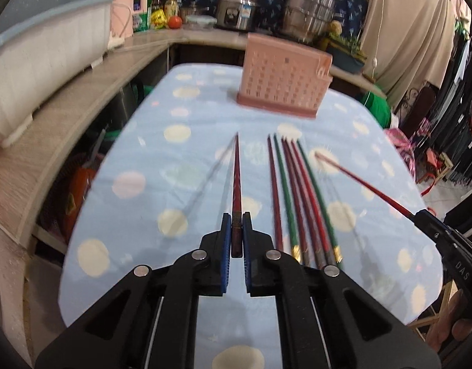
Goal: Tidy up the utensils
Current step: 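Grasp a red chopstick with the right tool while the left tool grasps a dark red chopstick, then carry both chopsticks up to the pink holder and insert them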
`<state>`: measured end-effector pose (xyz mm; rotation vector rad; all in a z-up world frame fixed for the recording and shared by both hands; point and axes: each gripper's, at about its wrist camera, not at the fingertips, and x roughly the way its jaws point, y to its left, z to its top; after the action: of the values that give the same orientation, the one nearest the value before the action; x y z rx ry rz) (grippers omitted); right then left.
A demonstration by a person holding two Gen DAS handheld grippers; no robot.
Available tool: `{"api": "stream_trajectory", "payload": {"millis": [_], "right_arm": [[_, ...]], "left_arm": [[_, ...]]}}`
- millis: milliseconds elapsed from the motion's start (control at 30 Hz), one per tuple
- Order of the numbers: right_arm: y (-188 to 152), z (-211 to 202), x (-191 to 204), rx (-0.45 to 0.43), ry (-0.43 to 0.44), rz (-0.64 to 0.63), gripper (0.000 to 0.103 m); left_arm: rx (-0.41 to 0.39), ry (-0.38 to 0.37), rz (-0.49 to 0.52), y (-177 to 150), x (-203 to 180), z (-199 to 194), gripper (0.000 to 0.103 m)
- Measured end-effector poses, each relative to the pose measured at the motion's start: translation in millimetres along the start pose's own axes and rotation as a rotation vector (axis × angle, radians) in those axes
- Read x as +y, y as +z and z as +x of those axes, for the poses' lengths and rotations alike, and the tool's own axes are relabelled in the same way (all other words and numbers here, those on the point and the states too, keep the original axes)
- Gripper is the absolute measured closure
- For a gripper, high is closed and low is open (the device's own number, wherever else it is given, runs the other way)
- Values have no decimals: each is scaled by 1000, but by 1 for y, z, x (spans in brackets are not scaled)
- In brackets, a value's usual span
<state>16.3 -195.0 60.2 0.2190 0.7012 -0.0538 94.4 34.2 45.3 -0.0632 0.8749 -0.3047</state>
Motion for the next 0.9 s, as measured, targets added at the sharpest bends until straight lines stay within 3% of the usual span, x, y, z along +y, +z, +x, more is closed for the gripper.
{"api": "stream_trajectory", "payload": {"millis": [233,567,900], "right_arm": [[86,-14,-20,-112,26,19,96],[200,-2,-31,-236,80,43,96],[310,9,-17,-455,127,75,96]], "left_arm": [[-134,-5,26,84,-2,-32,96],[-254,14,75,196,-29,-34,96],[-498,-22,58,300,-62,-59,96]]}}
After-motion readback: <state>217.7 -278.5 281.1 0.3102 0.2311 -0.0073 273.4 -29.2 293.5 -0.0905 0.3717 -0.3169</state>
